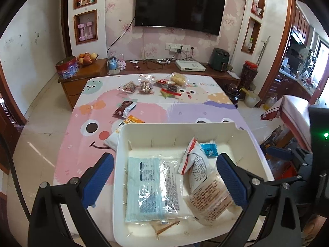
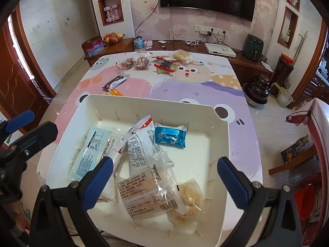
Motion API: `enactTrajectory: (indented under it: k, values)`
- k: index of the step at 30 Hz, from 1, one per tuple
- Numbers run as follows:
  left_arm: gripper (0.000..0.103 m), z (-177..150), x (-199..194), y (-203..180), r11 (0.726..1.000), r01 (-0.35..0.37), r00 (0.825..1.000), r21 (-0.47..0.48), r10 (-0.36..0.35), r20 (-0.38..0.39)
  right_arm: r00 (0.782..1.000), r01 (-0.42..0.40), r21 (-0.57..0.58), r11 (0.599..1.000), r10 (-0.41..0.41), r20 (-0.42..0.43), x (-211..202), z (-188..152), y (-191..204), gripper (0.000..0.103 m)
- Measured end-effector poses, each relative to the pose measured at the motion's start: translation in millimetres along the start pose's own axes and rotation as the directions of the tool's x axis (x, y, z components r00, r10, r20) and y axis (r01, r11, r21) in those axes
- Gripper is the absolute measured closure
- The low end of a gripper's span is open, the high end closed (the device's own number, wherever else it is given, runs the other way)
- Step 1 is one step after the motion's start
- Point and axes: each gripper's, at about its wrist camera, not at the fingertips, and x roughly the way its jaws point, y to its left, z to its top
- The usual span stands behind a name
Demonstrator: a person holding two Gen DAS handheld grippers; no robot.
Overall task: Organize snacks
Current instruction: 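Lift both open tools from the tray toward the remaining snacks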
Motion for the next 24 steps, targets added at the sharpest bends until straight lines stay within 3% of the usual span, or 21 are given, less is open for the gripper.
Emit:
enactTrajectory:
  k: [8,14,19,24]
  values:
    - [0.003,4,11,4,1.0,-0.018,0.999,-0.012,0.018,-0.029,1.0,-0.024,0.004,1.0,0.024,-0.011,8,3,-1,0.002]
    - [0.003,18,18,10,1.0,-0.003,0.998,-0.028,0.002,-0.062,0.999,0.041,-0.043,0.998,-0.041,0.006,7,13,8,0.002]
    - [0.003,37,11,13,0.999,-0.037,0.999,0.001,0.037,-0.01,0.999,0.035,-0.068,0.997,-0.032,0.033,2,31,14,0.004]
    - [0.003,63,5,18,0.996,-0.084,0.996,0.04,0.083,0.042,0.999,-0.011,-0.09,0.996,0.014,0.038,-2,54,17,0.013]
